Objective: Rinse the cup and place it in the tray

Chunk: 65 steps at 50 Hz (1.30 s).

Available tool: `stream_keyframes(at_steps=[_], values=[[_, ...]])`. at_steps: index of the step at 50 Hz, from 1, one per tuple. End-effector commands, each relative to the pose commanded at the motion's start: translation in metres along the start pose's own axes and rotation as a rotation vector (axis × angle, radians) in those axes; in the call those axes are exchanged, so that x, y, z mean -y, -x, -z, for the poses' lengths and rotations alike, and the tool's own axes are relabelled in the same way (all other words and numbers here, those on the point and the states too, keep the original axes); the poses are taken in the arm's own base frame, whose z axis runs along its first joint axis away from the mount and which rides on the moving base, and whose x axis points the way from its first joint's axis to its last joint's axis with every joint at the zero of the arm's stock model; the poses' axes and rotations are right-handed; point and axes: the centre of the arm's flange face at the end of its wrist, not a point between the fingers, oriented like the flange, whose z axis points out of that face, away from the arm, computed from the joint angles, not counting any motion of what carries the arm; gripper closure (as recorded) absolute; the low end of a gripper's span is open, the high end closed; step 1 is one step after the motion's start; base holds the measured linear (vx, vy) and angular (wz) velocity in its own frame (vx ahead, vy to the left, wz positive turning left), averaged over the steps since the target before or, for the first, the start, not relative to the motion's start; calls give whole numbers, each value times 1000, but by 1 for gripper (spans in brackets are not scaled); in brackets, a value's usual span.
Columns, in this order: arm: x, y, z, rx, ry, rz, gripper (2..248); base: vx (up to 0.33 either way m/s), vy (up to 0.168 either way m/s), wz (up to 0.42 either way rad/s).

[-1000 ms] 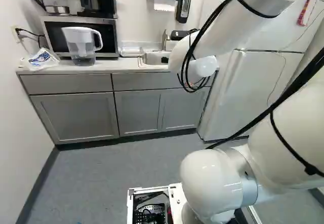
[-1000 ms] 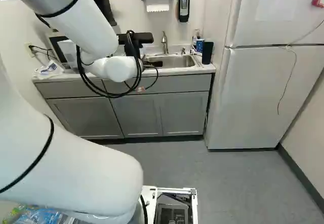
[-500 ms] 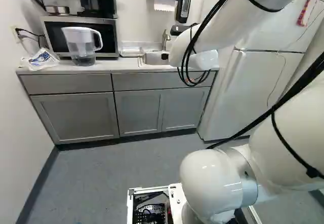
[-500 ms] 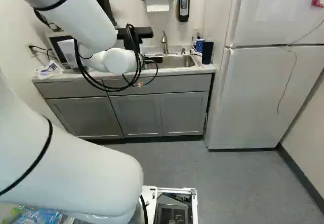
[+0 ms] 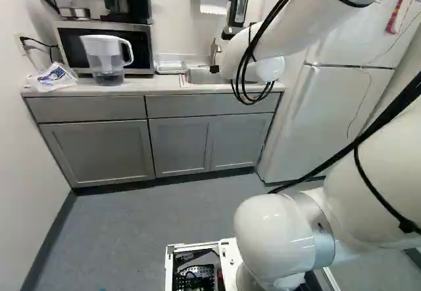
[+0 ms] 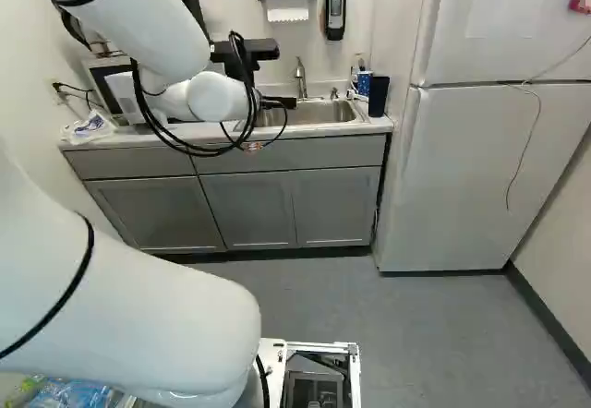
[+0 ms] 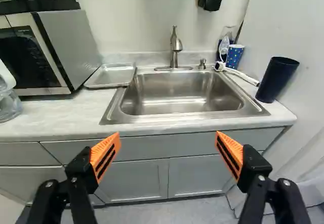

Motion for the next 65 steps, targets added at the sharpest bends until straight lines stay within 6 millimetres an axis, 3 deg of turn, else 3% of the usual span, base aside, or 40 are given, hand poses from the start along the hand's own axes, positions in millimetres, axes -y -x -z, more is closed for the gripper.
stream_keyframes(at_steps=[65], values=[[0, -63, 4, -19, 0, 0, 3, 0, 0, 0]])
